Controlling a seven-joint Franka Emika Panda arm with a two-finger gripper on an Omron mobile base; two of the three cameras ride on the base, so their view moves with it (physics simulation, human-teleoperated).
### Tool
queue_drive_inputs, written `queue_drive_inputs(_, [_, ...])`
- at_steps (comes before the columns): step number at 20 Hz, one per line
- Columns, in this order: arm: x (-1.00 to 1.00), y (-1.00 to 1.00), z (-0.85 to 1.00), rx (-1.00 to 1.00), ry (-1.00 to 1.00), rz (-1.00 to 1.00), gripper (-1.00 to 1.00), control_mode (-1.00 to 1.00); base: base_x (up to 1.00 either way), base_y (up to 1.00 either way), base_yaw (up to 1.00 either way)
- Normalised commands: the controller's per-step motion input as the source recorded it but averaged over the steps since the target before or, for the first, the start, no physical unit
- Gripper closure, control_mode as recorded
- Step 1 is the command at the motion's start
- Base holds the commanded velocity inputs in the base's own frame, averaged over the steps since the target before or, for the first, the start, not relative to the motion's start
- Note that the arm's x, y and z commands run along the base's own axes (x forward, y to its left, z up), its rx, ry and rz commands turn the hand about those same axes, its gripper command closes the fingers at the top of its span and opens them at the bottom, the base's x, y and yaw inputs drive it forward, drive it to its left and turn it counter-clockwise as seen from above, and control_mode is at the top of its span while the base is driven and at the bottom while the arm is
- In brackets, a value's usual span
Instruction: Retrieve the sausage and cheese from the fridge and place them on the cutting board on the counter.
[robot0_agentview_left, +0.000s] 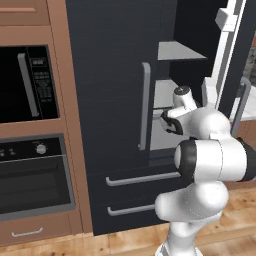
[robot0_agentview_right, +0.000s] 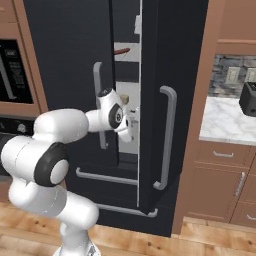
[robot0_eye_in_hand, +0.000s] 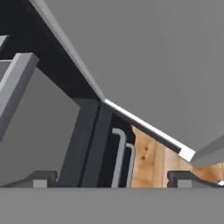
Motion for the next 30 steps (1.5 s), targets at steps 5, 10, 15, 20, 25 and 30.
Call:
queue_drive_inputs(5, [0.27, -0.32, -0.28, 0.15, -0.13, -0.22, -1.00, -1.00, 0.00, 0.00, 0.00])
queue_drive_inputs(10, [0.00, -0.42, -0.26, 0.11, -0.14, -0.21, -1.00, -1.00, 0.00, 0.00, 0.00])
queue_drive_inputs(15, [0.02, -0.43, -0.05, 0.06, -0.13, -0.23, -1.00, -1.00, 0.00, 0.00, 0.00])
queue_drive_inputs(20, [0.00, -0.60, 0.00, 0.05, -0.12, -0.19, -1.00, -1.00, 0.00, 0.00, 0.00])
queue_drive_inputs(25, [0.00, -1.00, 0.00, 0.00, -0.08, -0.19, -1.00, -1.00, 0.00, 0.00, 0.00])
queue_drive_inputs(30, [0.00, -1.00, 0.00, 0.00, -0.07, -0.13, -1.00, -1.00, 0.00, 0.00, 0.00])
